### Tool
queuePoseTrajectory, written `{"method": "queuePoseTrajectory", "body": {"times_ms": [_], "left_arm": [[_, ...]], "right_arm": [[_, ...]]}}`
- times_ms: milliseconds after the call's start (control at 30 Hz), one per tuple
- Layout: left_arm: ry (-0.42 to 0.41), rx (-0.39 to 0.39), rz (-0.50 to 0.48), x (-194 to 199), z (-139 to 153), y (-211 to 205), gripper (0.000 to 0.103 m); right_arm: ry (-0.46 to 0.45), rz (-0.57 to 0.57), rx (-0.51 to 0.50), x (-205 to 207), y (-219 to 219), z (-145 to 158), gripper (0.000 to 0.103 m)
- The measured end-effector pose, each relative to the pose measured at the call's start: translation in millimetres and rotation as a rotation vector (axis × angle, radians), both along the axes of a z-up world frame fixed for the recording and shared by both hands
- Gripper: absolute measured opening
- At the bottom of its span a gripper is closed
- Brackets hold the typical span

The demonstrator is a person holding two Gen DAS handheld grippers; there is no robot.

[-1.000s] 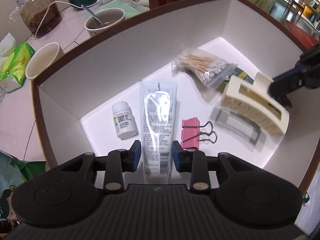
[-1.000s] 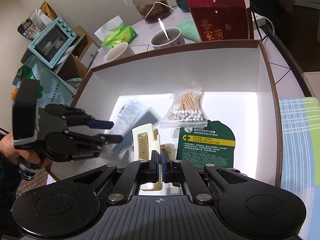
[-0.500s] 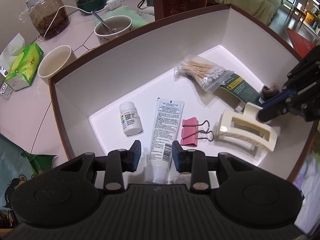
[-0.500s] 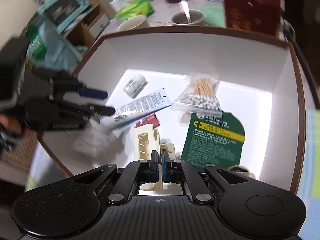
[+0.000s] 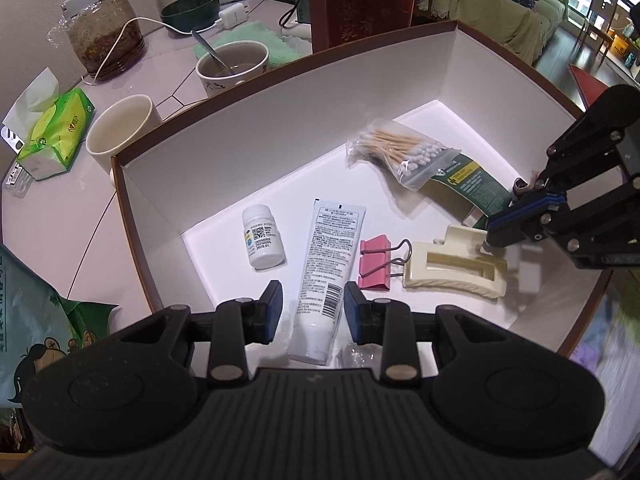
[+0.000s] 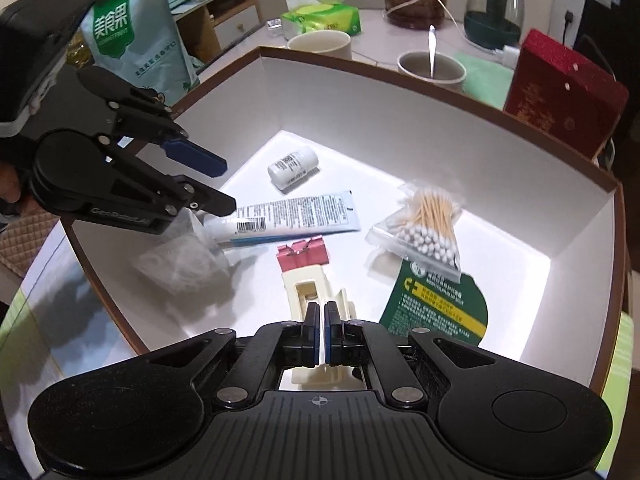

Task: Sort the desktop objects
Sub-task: 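Open the right gripper to drop the claw clip while the left releases the lotion tube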

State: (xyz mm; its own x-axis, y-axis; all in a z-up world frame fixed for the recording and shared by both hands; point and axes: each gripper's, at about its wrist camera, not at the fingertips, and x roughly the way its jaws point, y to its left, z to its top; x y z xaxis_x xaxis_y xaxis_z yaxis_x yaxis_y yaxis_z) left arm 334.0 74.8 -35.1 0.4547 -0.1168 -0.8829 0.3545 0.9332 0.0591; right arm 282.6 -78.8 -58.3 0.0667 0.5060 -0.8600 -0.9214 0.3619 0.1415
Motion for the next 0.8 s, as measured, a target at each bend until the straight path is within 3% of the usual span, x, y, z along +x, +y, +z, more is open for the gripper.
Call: {"method": "queuePoseTrajectory", "body": {"times_ms": [333,800], "left_arm": [[-0.006,0.006,0.003,-8.1,4.6,-0.6,0.029],[-0.044,0.036,0.046,-23.4,22.1,-6.9,0.042]], "right_arm": [[0.048,-0.052,0.006,5.9,-15.4,3.2,0.002],[0.118,-0.159,0.027,8.1,-35.9,7.3,0.002]]}}
